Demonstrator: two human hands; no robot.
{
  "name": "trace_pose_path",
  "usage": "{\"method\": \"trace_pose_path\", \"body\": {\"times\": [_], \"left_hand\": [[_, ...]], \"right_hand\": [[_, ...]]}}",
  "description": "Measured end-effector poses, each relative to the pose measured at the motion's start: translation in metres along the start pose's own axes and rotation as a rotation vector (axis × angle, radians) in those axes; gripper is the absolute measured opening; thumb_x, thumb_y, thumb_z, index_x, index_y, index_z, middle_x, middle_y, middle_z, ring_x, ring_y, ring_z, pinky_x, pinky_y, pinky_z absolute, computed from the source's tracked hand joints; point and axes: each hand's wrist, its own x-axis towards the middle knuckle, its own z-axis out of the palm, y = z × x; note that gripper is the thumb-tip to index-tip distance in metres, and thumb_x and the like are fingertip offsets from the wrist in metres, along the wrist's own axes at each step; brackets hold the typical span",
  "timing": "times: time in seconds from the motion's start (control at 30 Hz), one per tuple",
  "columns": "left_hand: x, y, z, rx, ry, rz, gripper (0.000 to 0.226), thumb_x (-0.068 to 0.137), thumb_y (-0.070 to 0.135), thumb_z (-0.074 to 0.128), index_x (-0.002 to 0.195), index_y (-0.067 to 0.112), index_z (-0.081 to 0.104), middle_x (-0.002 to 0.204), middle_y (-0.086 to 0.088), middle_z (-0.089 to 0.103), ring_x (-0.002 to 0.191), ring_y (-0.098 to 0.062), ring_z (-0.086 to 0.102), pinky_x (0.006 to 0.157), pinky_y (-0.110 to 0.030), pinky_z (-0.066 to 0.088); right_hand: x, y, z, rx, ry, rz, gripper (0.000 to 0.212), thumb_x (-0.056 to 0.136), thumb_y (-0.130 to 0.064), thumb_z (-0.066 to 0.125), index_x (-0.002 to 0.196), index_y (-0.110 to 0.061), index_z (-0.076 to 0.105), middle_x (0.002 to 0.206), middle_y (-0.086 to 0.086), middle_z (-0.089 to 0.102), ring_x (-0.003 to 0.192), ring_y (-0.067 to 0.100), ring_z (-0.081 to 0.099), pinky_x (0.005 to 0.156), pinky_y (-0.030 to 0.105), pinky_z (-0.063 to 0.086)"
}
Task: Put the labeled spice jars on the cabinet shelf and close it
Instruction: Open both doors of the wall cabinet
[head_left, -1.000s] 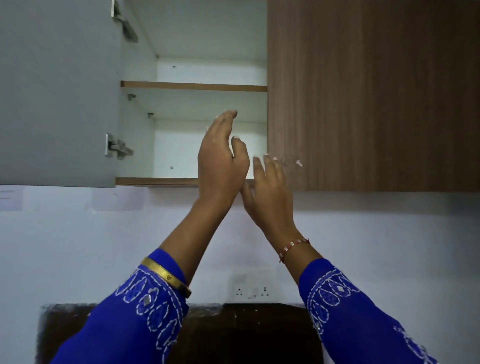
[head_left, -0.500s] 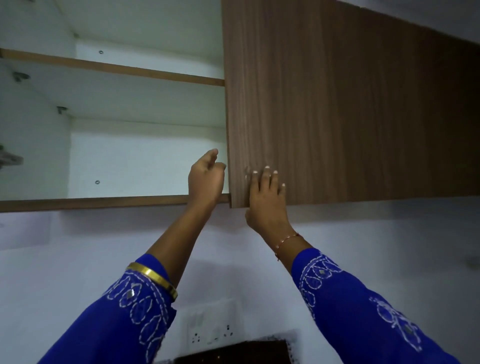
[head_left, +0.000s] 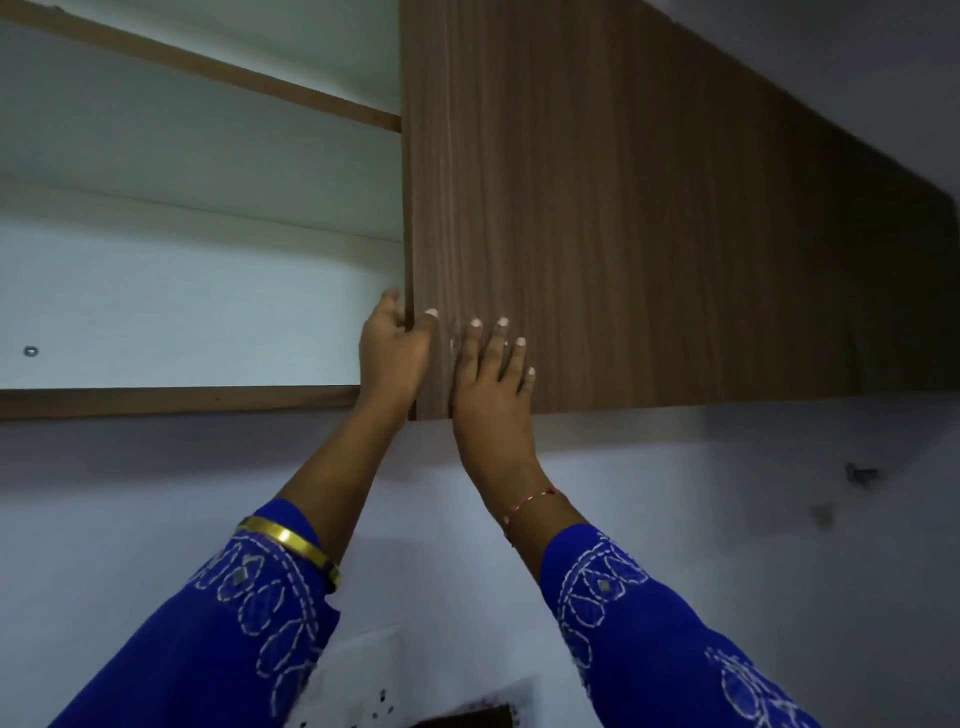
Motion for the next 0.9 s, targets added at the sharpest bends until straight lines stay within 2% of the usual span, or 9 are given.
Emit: {"method": "trace_pose_path", "body": {"times": [0.07, 0.13, 0.2, 0.33, 0.47, 0.57, 0.77, 0.9], "left_hand": [[-0.003, 0.007, 0.001, -0.059, -0.003, 0.035, 0.038, 0.09, 0.009, 0.056, 0.128, 0.007, 0.053, 0.119, -0.012, 0.064, 0.106, -0.023, 0.063, 0.096, -0.038, 0.051], [-0.005, 0.022, 0.003, -0.128, -0.023, 0.033, 0.037, 0.087, 0.007, 0.06, 0.124, 0.004, 0.056, 0.116, -0.012, 0.065, 0.101, -0.02, 0.064, 0.088, -0.027, 0.055], [-0.005, 0.042, 0.01, -0.204, -0.061, 0.021, 0.039, 0.087, 0.006, 0.061, 0.125, 0.002, 0.054, 0.116, -0.011, 0.064, 0.102, -0.019, 0.063, 0.084, -0.022, 0.054], [-0.02, 0.078, 0.027, -0.264, -0.137, 0.036, 0.041, 0.089, 0.003, 0.055, 0.129, 0.007, 0.049, 0.123, -0.011, 0.062, 0.109, -0.021, 0.062, 0.094, -0.033, 0.052], [-0.047, 0.107, 0.045, -0.274, -0.204, 0.095, 0.048, 0.089, -0.001, 0.053, 0.133, 0.013, 0.044, 0.114, 0.001, 0.062, 0.101, -0.009, 0.062, 0.085, -0.019, 0.054], [-0.068, 0.131, 0.065, -0.281, -0.211, 0.127, 0.049, 0.088, -0.004, 0.053, 0.133, 0.013, 0.043, 0.112, 0.001, 0.062, 0.098, -0.007, 0.063, 0.078, -0.014, 0.055], [-0.111, 0.177, 0.117, -0.203, -0.195, 0.227, 0.057, 0.088, -0.004, 0.05, 0.14, 0.015, 0.035, 0.119, 0.003, 0.057, 0.102, -0.007, 0.059, 0.082, -0.015, 0.053], [-0.131, 0.195, 0.154, -0.194, -0.15, 0.275, 0.064, 0.086, -0.007, 0.047, 0.144, 0.016, 0.03, 0.132, -0.003, 0.054, 0.118, -0.015, 0.056, 0.096, -0.026, 0.052]], "right_hand": [[-0.005, 0.005, -0.01, 0.021, 0.015, -0.01, 0.085, 0.091, -0.006, 0.052, 0.146, 0.0, -0.012, 0.153, 0.031, -0.007, 0.14, 0.05, 0.005, 0.113, 0.056, 0.019], [-0.011, 0.012, -0.022, 0.041, 0.016, -0.025, 0.084, 0.091, -0.005, 0.052, 0.146, -0.001, -0.012, 0.153, 0.03, -0.007, 0.141, 0.05, 0.004, 0.114, 0.056, 0.021], [-0.018, 0.021, -0.035, 0.072, 0.035, -0.037, 0.083, 0.091, -0.005, 0.051, 0.147, -0.002, -0.011, 0.154, 0.029, -0.006, 0.141, 0.049, 0.005, 0.114, 0.055, 0.024], [-0.034, 0.041, -0.064, 0.151, 0.066, -0.057, 0.083, 0.09, -0.005, 0.051, 0.148, -0.004, -0.009, 0.155, 0.026, -0.003, 0.143, 0.045, 0.006, 0.115, 0.052, 0.024], [-0.051, 0.066, -0.094, 0.244, 0.16, -0.052, 0.087, 0.084, -0.006, 0.061, 0.149, -0.003, 0.003, 0.155, 0.024, 0.01, 0.142, 0.044, 0.016, 0.11, 0.05, 0.033], [-0.063, 0.089, -0.116, 0.313, 0.193, -0.059, 0.088, 0.082, -0.008, 0.064, 0.148, -0.003, 0.007, 0.154, 0.023, 0.016, 0.142, 0.042, 0.021, 0.107, 0.049, 0.038], [-0.086, 0.141, -0.154, 0.43, 0.271, -0.044, 0.084, 0.083, -0.014, 0.065, 0.148, -0.005, 0.013, 0.153, 0.016, 0.028, 0.138, 0.034, 0.036, 0.104, 0.041, 0.043], [-0.097, 0.172, -0.173, 0.516, 0.299, -0.036, 0.081, 0.083, -0.013, 0.065, 0.148, -0.005, 0.017, 0.149, 0.014, 0.036, 0.134, 0.03, 0.043, 0.103, 0.041, 0.047]]}}
